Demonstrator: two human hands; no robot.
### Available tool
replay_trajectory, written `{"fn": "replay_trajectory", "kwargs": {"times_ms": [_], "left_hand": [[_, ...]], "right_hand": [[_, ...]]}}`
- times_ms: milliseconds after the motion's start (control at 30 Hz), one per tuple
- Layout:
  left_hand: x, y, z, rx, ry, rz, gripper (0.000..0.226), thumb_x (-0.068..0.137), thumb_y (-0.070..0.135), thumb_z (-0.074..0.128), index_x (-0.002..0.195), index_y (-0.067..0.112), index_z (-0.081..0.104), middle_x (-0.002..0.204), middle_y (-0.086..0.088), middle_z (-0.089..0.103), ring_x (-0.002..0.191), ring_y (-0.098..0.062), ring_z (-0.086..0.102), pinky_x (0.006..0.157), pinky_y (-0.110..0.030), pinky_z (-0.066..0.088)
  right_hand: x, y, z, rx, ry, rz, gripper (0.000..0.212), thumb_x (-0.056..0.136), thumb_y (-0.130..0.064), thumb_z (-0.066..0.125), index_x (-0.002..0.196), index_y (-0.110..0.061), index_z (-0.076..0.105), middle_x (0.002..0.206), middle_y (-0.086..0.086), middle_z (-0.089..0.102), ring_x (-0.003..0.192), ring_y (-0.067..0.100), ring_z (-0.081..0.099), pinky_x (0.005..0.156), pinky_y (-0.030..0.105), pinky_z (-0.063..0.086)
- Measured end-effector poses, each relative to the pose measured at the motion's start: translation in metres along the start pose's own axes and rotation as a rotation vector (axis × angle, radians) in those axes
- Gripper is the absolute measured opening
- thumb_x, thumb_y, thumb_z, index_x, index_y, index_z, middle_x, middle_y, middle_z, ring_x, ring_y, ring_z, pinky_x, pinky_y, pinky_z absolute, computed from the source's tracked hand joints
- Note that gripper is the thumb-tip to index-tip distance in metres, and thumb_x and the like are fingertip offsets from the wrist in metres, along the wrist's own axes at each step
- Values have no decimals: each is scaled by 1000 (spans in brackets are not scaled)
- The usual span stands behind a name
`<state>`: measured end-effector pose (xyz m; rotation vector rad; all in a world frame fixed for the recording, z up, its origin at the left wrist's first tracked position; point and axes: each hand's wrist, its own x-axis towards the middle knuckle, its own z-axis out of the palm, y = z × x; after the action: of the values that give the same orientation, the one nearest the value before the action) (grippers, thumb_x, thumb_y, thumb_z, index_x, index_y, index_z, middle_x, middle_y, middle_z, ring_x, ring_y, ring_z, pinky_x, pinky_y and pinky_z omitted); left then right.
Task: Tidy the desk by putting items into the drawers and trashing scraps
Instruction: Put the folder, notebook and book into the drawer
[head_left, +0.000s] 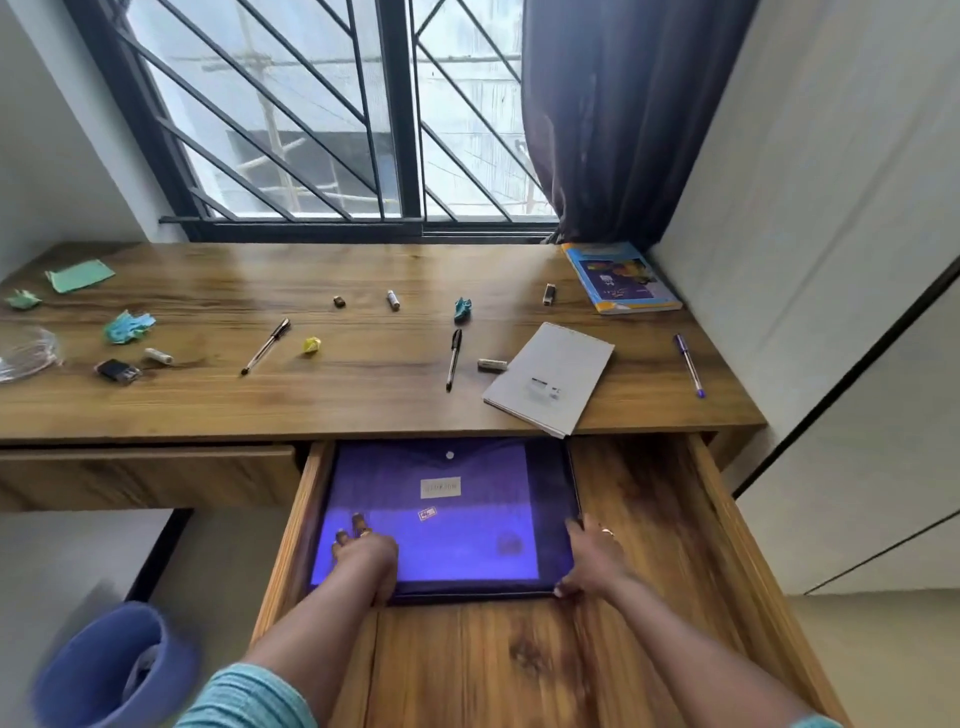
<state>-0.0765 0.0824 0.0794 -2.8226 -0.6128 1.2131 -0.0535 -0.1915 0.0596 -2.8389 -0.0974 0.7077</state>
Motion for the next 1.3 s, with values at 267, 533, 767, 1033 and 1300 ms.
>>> {"fn": "replay_trajectory", "kwargs": {"times_ms": [267, 533, 767, 1033, 1300], "left_hand": [[-20, 82, -67, -284, 408, 142, 36, 89, 15, 43, 122, 10, 58, 126, -9, 58, 118, -30, 56, 93, -35, 46], [-32, 132, -93, -576, 462, 116, 30, 84, 16, 45, 101, 1, 65, 115, -18, 63, 107, -38, 59, 88, -36, 47], [-29, 149, -86, -713, 481, 55, 30, 83, 13, 43, 96, 0, 67, 109, -21, 66, 106, -41, 59, 86, -37, 49], [-36, 167, -86, -840, 404, 81, 25, 79, 9, 43, 81, 1, 67, 99, -22, 66, 96, -41, 62, 77, -34, 48], [-23, 198, -87, -1265, 211, 265, 29, 86, 7, 41, 71, 9, 66, 72, -10, 67, 59, -20, 59, 59, -26, 49]], "right_hand": [[33, -4, -33, -41, 558, -174, 56, 67, -35, 81, 109, -4, 61, 118, 15, 54, 106, 33, 57, 88, 37, 51], [79, -34, -83, -319, 569, -294, 73, 45, -34, 89, 110, -12, 64, 111, 16, 65, 103, 37, 62, 83, 45, 54], [87, -25, -87, -467, 566, -339, 19, 71, -8, 68, 89, -11, 67, 95, 17, 71, 85, 32, 70, 63, 37, 59], [76, -6, -102, -492, 527, -232, 28, 60, -2, 78, 86, -4, 67, 75, 17, 68, 64, 35, 67, 50, 42, 56], [68, 10, -124, -252, 688, -217, 37, 93, -9, 47, 130, -5, 48, 114, 17, 65, 96, 32, 66, 72, 41, 59]]}}
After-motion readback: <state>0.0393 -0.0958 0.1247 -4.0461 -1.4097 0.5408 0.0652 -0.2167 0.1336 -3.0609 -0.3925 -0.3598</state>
